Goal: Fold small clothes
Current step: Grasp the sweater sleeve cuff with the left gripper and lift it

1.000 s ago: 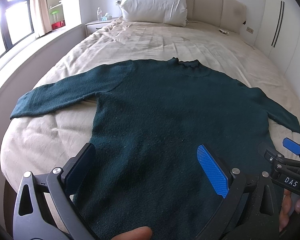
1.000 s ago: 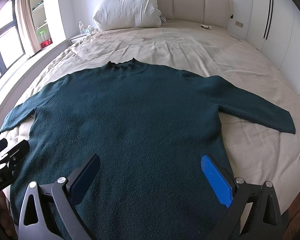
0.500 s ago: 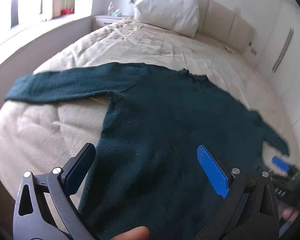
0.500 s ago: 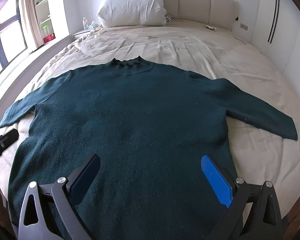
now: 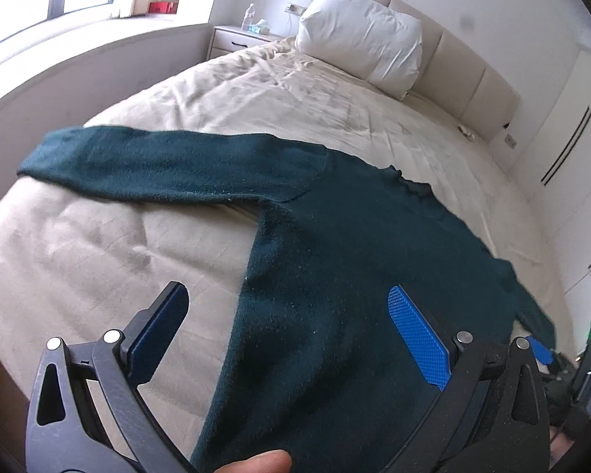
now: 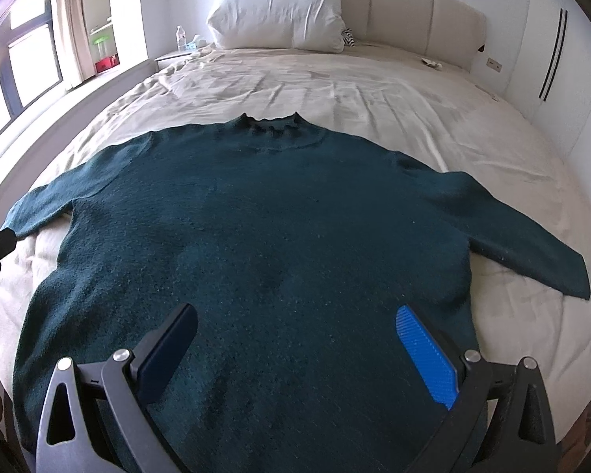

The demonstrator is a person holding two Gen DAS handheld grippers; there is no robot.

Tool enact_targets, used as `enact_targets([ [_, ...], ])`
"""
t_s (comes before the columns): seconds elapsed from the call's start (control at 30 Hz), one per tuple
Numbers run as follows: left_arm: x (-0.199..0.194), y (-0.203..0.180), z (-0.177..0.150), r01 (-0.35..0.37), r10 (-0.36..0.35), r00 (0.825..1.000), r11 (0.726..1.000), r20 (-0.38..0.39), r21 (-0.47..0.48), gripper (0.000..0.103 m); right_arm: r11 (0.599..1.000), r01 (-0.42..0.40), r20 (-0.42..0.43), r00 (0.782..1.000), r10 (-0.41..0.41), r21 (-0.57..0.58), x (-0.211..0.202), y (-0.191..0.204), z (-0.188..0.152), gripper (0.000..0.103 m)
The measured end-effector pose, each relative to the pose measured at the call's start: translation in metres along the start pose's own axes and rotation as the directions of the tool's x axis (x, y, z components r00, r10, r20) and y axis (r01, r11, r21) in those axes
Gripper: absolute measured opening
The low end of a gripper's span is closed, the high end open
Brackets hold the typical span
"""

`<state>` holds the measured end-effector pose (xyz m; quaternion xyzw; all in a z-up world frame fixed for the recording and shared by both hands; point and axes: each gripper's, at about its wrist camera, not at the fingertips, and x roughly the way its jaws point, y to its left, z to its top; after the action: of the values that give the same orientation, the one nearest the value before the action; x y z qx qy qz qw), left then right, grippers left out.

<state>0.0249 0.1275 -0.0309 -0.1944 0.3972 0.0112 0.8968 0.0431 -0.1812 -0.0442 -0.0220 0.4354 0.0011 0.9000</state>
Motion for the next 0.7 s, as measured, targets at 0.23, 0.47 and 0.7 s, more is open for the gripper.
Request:
enact_targets([
  [0.23,0.018,0.057,0.017,0.214,-0.229,0.973,0.945,-0.032,-0.248,0.103,0.999,-0.036,0.018,0.999,0.036,0.01,0.001,0.004,0.013,0.103],
  [0.47,0.022,0.188,0.05,0.359,-0.273,0.933,0.694,0.233,-0.624,0.103,0.998,-0.066,0.015,0.998,0.066,-0.002,0.007,0.012,0.03,0.103],
  [0.7,0.042,0.275,0.041,0.365,-0.17,0.931,0.439,0.323,-0.821,0.095,0.996,-0.091,-0.012,0.996,0.091,-0.001,0.021,0.022,0.039,0.103],
])
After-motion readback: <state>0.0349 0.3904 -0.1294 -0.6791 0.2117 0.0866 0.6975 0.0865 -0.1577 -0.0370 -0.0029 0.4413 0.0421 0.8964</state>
